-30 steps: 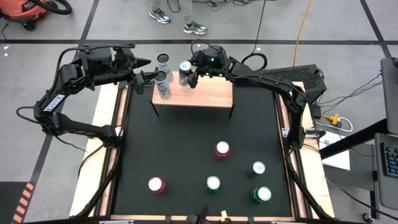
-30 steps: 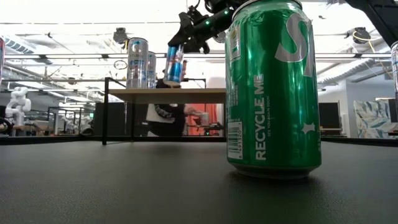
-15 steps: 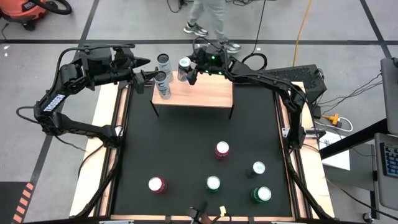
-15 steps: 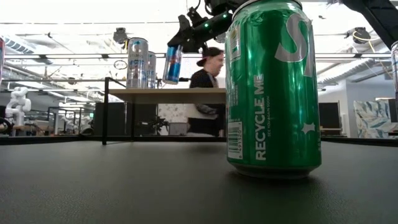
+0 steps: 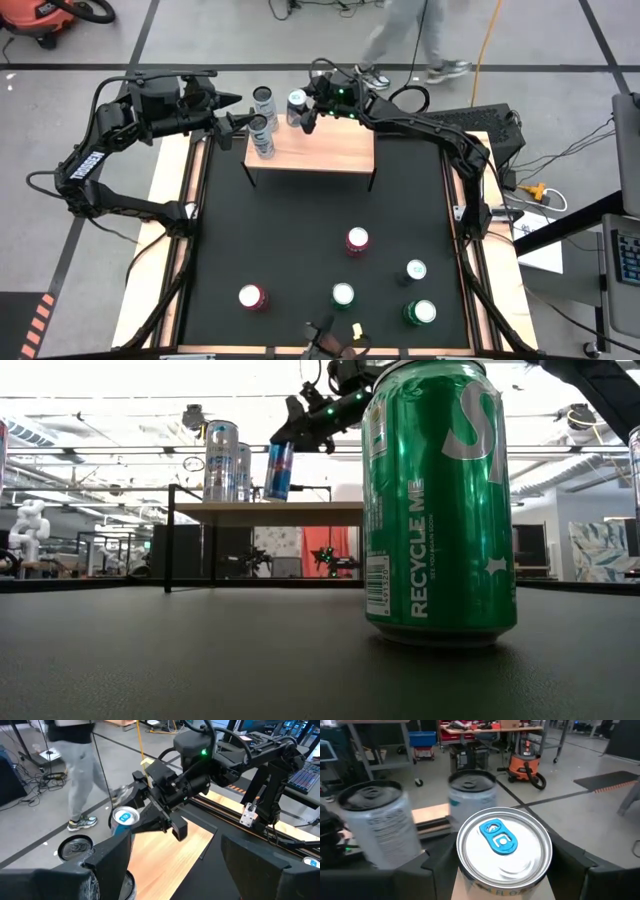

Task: Place canned beverage on shelf
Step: Put the left blue soda can on the shelf, then put the blue soda can, aligned with the other blue soda can on the shelf

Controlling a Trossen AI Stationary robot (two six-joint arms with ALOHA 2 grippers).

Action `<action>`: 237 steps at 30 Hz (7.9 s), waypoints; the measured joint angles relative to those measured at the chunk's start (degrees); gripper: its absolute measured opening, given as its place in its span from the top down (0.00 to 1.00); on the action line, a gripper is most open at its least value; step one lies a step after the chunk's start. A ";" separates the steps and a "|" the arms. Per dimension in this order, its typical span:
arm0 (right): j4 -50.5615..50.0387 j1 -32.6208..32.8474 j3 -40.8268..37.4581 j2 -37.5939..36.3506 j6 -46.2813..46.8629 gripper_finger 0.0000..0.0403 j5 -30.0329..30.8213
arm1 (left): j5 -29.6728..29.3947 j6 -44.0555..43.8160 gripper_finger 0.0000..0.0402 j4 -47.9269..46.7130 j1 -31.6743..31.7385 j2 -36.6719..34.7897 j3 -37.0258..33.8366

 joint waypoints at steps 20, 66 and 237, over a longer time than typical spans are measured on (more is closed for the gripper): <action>2.15 -0.59 0.00 1.18 -0.75 0.44 -1.60 | -0.33 0.07 0.23 0.08 0.00 0.00 0.00; -2.78 -0.28 -0.02 1.90 -2.72 0.39 -1.66 | -0.37 0.03 0.23 0.26 -0.02 0.00 0.00; -85.25 40.96 -18.47 -50.71 51.26 0.31 -1.57 | 0.94 -14.94 0.23 12.41 -32.65 17.29 -0.02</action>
